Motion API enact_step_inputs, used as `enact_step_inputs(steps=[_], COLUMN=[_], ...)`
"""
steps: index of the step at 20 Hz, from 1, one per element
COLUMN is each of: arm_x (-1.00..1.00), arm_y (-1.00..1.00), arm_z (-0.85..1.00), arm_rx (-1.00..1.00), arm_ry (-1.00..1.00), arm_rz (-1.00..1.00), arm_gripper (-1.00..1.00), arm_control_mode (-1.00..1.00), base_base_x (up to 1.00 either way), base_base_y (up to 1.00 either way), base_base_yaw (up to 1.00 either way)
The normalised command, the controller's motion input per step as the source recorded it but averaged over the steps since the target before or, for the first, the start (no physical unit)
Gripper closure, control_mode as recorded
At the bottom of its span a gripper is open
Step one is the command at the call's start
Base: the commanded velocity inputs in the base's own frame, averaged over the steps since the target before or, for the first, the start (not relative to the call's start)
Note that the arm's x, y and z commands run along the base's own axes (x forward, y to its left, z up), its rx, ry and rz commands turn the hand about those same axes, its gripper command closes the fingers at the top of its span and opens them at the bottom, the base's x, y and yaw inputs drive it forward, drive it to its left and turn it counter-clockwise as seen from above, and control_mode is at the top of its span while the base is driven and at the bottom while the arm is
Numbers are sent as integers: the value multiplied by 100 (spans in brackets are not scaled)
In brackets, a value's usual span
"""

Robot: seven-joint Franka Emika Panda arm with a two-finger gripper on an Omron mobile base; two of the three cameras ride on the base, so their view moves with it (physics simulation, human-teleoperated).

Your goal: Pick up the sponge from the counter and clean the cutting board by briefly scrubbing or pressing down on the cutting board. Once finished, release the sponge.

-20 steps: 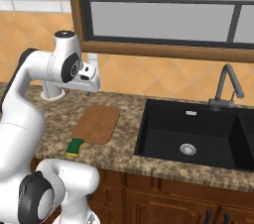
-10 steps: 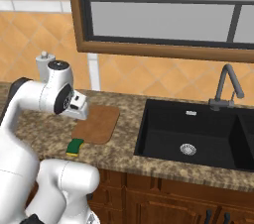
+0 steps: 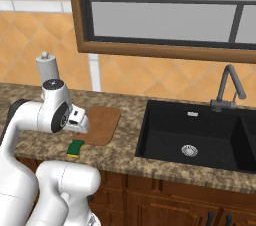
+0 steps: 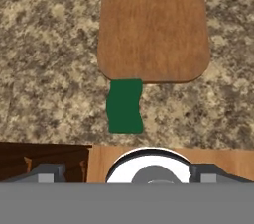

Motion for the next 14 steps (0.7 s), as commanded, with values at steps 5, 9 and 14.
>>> enact_step_inputs(steps=[5, 9, 14], arm_x=[1, 0, 0], arm_y=[6, 0, 9], arm_z=[-35, -28, -22], arm_rx=[0, 0, -2], arm_ry=[1, 3, 1], arm_rz=[0, 0, 0], arm_gripper=[-100, -100, -100], arm_control_mode=[-100, -100, -100], base_base_x=[0, 0, 0], base_base_y=[0, 0, 0], base_base_yaw=[0, 0, 0])
